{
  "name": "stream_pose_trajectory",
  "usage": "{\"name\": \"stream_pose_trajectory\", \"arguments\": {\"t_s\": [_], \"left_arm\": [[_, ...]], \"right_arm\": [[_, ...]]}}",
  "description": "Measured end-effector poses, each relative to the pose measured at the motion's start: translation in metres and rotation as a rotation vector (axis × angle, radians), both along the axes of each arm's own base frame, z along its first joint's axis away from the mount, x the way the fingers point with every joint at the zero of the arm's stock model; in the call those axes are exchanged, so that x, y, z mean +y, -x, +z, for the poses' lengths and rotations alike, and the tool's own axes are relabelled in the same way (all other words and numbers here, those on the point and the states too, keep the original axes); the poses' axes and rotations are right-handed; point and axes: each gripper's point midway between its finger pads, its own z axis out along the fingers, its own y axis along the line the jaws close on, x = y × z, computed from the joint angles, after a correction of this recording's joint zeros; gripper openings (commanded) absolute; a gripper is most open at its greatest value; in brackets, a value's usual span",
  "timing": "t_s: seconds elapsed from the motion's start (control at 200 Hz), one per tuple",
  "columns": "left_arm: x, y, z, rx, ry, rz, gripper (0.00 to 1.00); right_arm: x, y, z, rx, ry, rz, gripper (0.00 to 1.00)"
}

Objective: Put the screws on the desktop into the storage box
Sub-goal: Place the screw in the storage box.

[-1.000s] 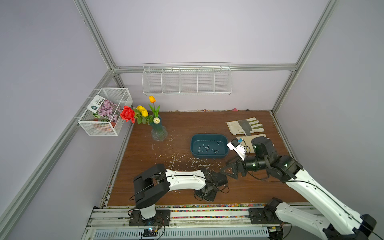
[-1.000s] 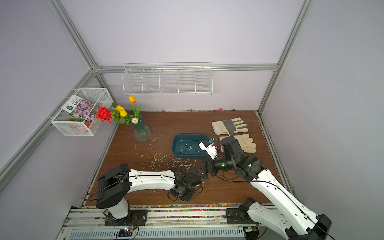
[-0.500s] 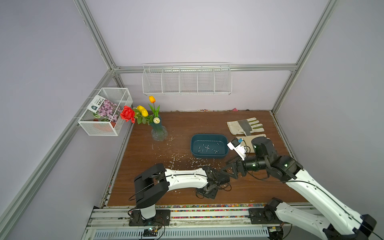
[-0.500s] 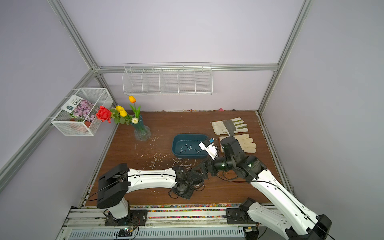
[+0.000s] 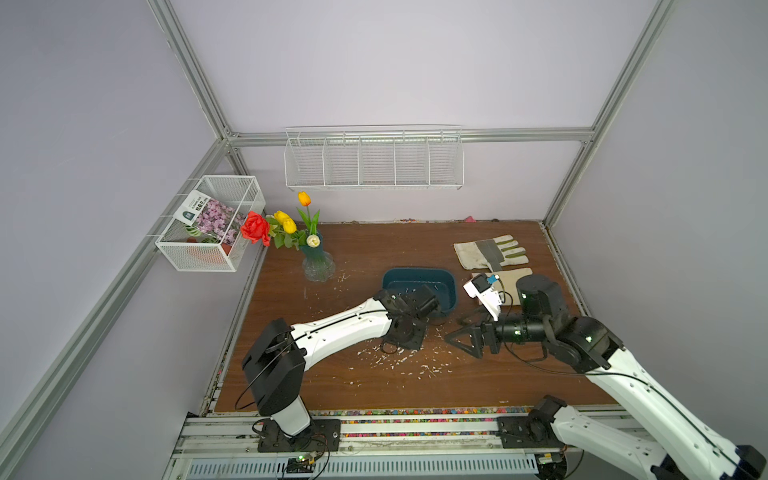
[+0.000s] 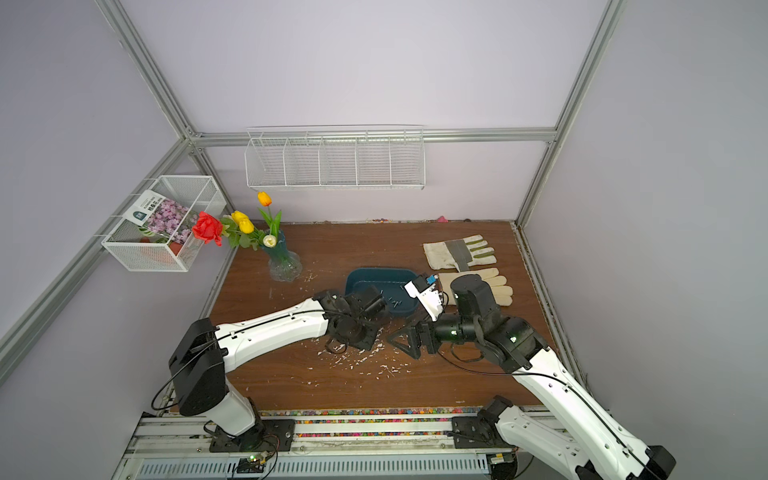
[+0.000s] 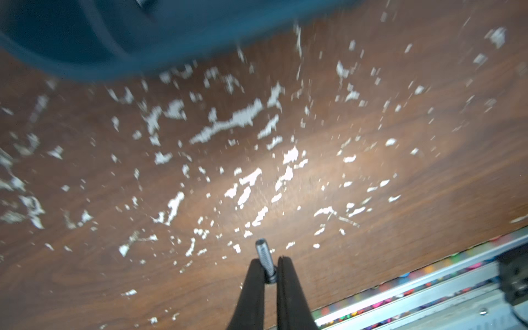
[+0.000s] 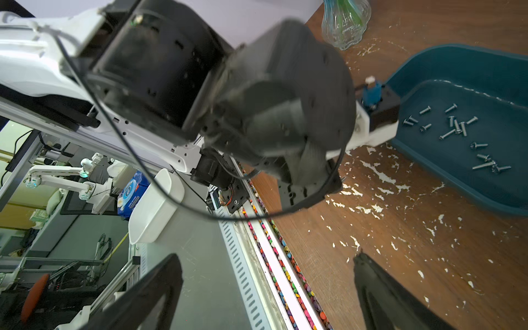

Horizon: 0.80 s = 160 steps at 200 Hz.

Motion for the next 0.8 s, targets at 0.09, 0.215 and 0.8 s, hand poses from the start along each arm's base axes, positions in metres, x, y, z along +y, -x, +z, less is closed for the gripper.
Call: {"name": "stream_pose_trajectory", "arguments": {"t_s": [0.09,0.215,0.8], "left_arm": [[-0.001,-0.024,0.017,-0.037,0.033,0.006,0.09],[0.002,-0.065,0.037,-0.078,0.080,0.027,0.09],[-0.019,-0.133,0.039,-0.071,0.163,-0.051,0.61]], "right_arm": [[-0.001,-0.001,0.003,-0.011,0.000,-0.010,0.95],[-0.009,-0.011,0.004,-0.045,0.020,-0.087,0.95],[-0.033,-0.045,0.003,-0.136,0.086,-0.318,0.95]]}}
